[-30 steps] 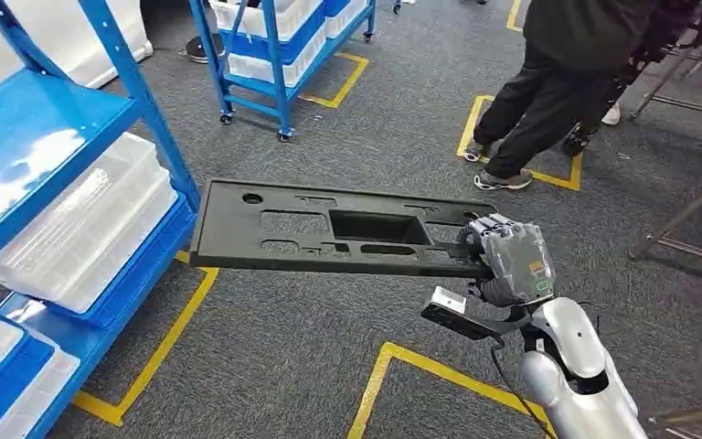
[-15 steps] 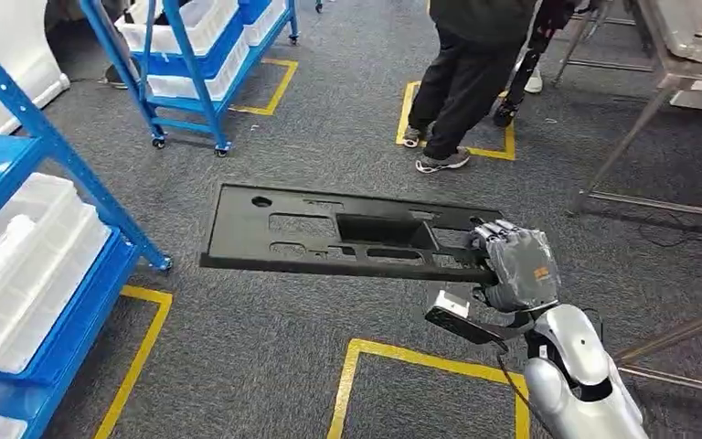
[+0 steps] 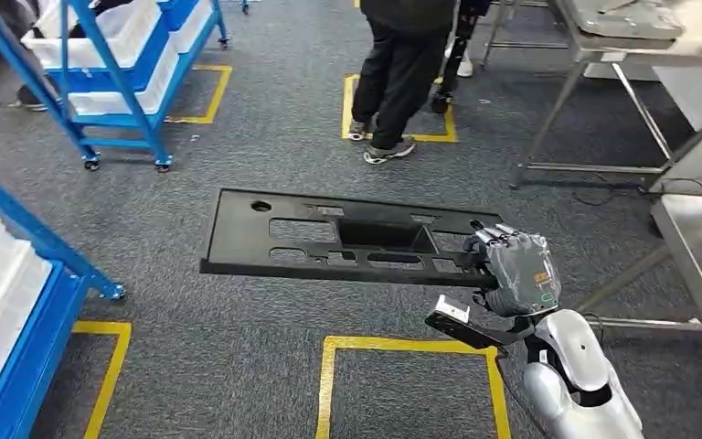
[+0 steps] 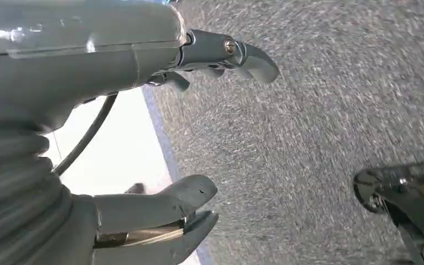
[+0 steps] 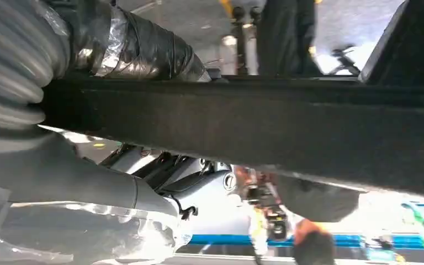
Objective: Take the parts from the cabinet and place them on the table.
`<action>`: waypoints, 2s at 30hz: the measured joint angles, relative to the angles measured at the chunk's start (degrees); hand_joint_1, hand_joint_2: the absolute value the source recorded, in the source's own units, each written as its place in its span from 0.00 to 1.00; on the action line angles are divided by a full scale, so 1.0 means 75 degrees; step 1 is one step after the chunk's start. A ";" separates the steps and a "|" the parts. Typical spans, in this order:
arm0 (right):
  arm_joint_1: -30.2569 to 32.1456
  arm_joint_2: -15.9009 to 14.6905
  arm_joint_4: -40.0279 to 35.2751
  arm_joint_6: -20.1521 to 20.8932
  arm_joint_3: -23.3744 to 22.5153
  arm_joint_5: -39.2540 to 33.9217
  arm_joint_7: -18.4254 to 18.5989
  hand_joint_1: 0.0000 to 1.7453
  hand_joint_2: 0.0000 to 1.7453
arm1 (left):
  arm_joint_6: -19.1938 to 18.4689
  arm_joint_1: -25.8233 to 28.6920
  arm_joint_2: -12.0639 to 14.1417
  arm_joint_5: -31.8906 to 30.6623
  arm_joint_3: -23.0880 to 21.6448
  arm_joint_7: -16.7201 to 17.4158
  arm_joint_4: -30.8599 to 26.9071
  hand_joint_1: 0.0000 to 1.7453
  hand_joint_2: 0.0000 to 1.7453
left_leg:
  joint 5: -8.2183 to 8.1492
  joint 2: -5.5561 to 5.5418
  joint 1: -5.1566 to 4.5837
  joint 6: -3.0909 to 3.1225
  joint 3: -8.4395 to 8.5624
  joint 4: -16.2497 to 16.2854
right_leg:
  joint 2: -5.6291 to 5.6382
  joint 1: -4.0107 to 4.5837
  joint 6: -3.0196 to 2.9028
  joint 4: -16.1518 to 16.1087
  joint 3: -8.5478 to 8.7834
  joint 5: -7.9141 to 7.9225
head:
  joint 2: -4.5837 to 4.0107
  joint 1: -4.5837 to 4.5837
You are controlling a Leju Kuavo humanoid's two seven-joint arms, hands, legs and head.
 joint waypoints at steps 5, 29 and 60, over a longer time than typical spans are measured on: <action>-0.0134 -0.0070 -0.0012 0.0018 -0.0108 0.0231 0.0093 1.00 1.00 | 0.0000 -0.0017 0.0009 0.0020 0.0003 -0.0017 0.0000 0.00 1.00 | -0.0141 0.0351 -0.0063 -0.0209 0.0093 0.0066 | -0.0427 0.0118 -0.0117 -0.1586 0.0823 0.0474 | 0.0000 -0.0015; -0.1330 -0.0705 0.0799 0.0146 -0.0079 0.2964 0.1396 1.00 1.00 | 0.0052 -0.0023 -0.0035 0.0047 0.0204 -0.0012 0.0000 0.00 1.00 | 0.0147 -0.0128 -0.0001 0.0075 -0.0127 -0.0022 | 0.0048 0.0064 0.0049 0.0602 -0.0287 -0.0426 | 0.0000 0.0000; -0.1372 -0.0909 0.0988 -0.0018 -0.0461 0.3037 0.1649 1.00 1.00 | 0.0082 0.0002 -0.0111 0.0111 0.0385 0.0003 0.0000 0.00 1.00 | 0.0158 -0.0097 -0.0020 0.0118 -0.0153 -0.0007 | 0.0038 0.0046 0.0069 0.0416 -0.0203 -0.0316 | 0.0000 0.0000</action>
